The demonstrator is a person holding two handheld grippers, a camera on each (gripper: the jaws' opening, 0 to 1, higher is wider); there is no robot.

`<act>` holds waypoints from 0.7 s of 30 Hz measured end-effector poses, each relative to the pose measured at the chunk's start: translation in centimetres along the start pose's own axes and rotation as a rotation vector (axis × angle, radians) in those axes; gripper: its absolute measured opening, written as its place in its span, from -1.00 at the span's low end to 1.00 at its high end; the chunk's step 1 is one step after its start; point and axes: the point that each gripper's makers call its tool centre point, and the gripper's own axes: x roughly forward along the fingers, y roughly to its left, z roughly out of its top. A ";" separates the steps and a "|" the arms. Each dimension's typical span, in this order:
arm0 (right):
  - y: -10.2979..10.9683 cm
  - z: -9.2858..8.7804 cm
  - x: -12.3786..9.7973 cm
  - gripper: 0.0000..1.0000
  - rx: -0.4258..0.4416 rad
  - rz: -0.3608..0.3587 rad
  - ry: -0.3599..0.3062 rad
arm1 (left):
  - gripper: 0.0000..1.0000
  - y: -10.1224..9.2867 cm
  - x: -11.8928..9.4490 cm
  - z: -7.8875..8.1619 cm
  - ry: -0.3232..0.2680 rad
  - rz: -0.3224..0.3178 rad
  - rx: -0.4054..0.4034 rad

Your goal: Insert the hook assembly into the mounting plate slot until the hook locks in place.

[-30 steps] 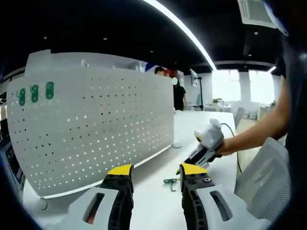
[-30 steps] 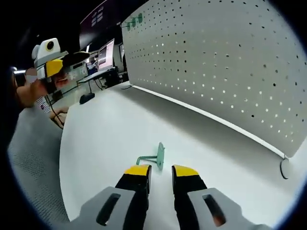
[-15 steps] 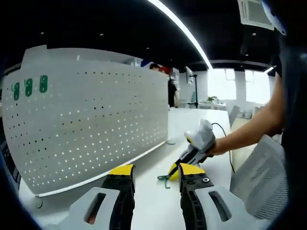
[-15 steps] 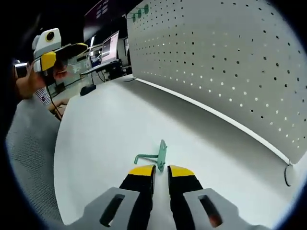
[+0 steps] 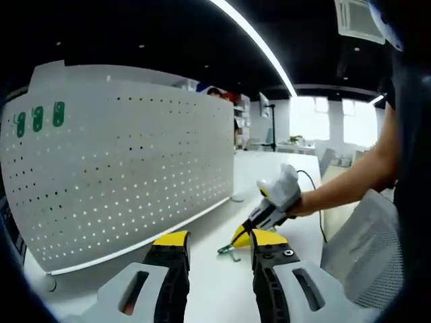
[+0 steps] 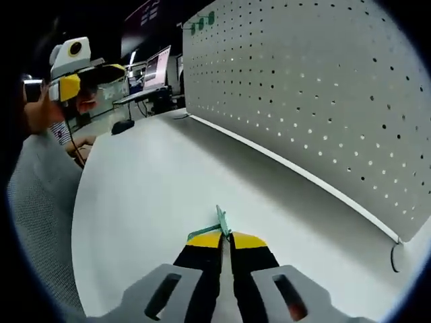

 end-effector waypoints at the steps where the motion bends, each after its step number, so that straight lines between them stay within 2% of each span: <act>1: 0.0 0.1 0.0 -0.94 -0.003 -0.001 -0.001 | -0.28 0.0 0.0 0.0 0.000 -0.001 0.000; 21: -0.1 2.0 -0.5 -0.98 -0.055 -0.023 -0.006 | -0.29 -0.6 0.1 -0.1 0.004 -0.032 -0.001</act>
